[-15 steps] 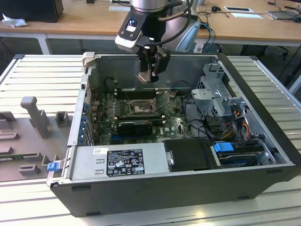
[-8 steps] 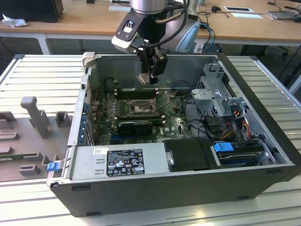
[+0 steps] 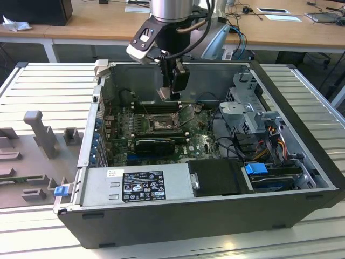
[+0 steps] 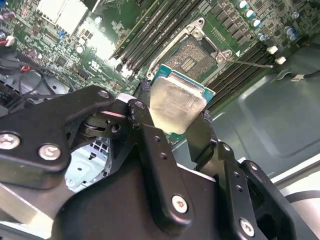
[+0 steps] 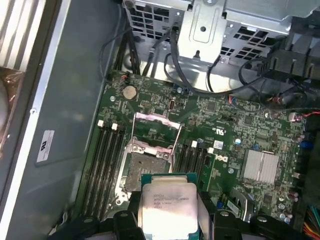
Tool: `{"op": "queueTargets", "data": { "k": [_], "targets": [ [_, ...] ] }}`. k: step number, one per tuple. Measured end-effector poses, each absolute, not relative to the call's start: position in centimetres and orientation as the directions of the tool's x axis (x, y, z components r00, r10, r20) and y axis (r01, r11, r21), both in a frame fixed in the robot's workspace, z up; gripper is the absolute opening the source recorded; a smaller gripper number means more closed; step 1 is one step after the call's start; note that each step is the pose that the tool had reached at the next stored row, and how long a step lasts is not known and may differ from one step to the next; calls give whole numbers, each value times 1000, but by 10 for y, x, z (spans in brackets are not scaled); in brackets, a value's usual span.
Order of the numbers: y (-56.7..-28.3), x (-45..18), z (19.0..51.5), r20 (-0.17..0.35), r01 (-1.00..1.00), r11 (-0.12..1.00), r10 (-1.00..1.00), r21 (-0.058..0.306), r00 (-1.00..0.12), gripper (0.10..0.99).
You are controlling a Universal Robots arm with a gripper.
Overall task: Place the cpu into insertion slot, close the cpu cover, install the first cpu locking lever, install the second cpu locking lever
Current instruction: 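Place the cpu into insertion slot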
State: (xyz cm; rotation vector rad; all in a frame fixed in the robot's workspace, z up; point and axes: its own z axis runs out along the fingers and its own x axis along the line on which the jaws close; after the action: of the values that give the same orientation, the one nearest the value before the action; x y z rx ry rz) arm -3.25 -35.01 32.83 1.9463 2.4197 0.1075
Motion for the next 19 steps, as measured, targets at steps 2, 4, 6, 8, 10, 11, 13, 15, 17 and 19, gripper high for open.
{"op": "queueTargets", "data": {
  "k": [2,4,6,8,10,11,13,15,17,19],
  "targets": [
    [-350,-32,327,14,979,190,981,75,-192,529],
    [-350,-32,325,14,986,147,989,75,-149,529],
    [-350,-32,323,14,991,109,994,75,-110,529],
    [-350,-32,318,13,995,62,998,75,-63,529],
    [-350,-32,314,13,996,55,998,75,-56,529],
    [-350,-32,311,13,996,55,998,75,-56,529],
    [-350,-32,307,13,996,55,998,75,-56,529],
    [-350,-33,300,12,996,40,999,75,-41,529],
    [-349,-33,292,11,997,-7,1000,75,6,529],
    [-347,-33,288,12,997,-6,1000,75,6,529]
  ]
}}
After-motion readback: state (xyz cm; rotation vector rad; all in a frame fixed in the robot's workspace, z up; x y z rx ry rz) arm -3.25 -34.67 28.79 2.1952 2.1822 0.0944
